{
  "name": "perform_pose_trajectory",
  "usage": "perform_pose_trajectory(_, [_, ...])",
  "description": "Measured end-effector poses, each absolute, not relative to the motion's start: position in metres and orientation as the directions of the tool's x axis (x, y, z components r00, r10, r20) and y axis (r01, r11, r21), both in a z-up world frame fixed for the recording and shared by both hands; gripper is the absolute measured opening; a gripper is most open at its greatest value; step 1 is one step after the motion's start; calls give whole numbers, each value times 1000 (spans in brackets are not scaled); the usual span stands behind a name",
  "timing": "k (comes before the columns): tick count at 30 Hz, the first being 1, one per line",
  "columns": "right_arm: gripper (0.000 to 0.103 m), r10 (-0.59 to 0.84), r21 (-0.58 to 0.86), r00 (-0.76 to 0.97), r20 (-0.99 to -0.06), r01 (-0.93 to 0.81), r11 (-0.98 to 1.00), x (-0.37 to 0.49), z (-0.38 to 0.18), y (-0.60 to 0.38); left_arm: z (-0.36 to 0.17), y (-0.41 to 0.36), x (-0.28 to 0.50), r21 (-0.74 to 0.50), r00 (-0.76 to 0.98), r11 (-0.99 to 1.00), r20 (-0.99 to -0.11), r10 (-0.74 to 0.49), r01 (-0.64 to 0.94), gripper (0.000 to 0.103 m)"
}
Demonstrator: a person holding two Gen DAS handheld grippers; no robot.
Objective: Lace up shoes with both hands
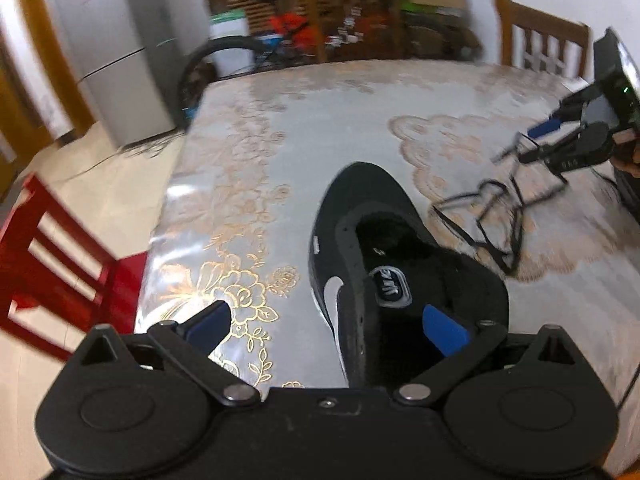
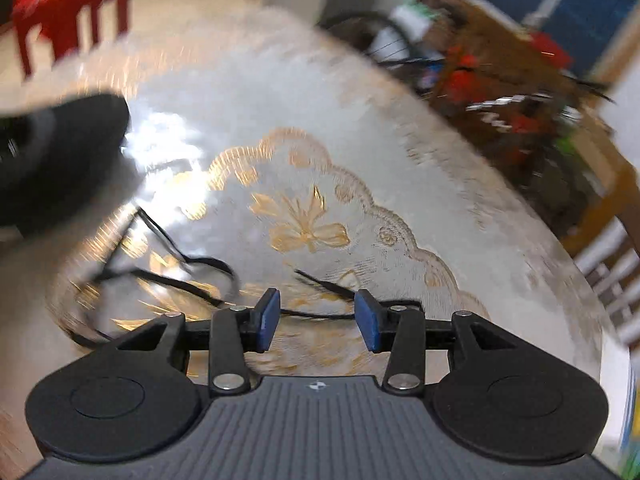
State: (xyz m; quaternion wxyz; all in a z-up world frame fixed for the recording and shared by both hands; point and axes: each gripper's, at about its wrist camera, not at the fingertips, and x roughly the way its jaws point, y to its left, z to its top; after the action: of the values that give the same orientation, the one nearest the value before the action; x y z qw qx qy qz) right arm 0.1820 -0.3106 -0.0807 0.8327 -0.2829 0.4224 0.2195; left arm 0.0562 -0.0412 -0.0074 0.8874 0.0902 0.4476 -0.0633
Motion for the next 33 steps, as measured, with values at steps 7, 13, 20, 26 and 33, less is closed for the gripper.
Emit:
perform_pose_trajectory(7, [41,146,-272,433,-890,-759,591,217,-105,-304,-6,-52,54,135,580,987,-813,59,90,102])
perform_pose_trajectory(13, [3,179,-183,394,-902,-722,667,219,-103,-309,-5,-50,56,153,566,988,-818,107,35,102])
perform_pose_trajectory(20, [3,540,89,432,-723,-717,692,141,-38,-281,5,-42,50,199,599,980,-787,149,18,102])
perform_pose_trajectory(26, [3,450,-356,487,-748,-867,348,65,-44,-209,6,-40,57,167,647,980,-760,58,109,102])
perform_pose_trajectory(33, [3,314,-514,462,-830,-851,-109,63,-59,-174,-25,-46,70,98,642,949,-757,-125,300,102])
